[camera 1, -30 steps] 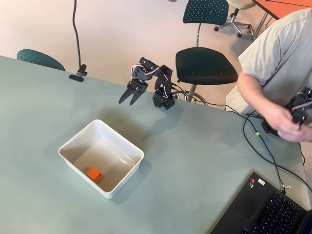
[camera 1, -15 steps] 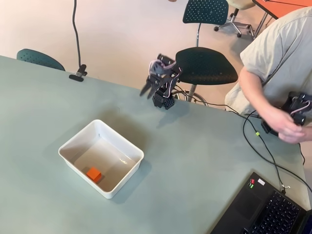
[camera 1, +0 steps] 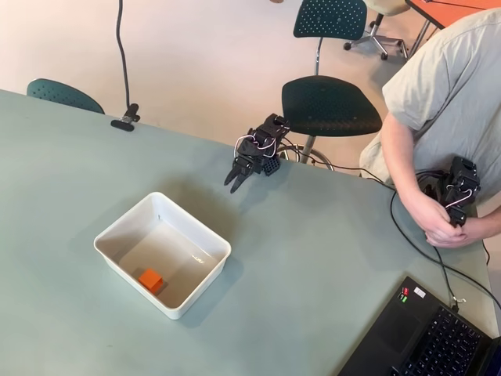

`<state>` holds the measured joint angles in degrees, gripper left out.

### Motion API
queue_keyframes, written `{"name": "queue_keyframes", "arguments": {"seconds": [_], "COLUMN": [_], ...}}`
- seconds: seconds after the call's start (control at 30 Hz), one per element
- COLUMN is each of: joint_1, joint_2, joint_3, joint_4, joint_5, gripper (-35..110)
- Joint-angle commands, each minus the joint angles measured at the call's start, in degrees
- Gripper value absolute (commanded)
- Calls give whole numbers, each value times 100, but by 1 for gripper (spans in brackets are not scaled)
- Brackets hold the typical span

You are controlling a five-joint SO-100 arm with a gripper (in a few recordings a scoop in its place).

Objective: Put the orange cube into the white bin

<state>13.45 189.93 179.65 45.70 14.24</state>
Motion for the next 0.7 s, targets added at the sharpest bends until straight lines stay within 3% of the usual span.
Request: {"name": "queue_keyframes", "arguments": {"seconds": [0.0,0.4,0.67], "joint_1": [0,-79,-9], "joint_2": [167,114,-1257], "joint_3": [-18,-1292,-1354], "joint_4": [475,2259,1784], "joint_5": [26,26,26], "gripper": [52,52,52]}}
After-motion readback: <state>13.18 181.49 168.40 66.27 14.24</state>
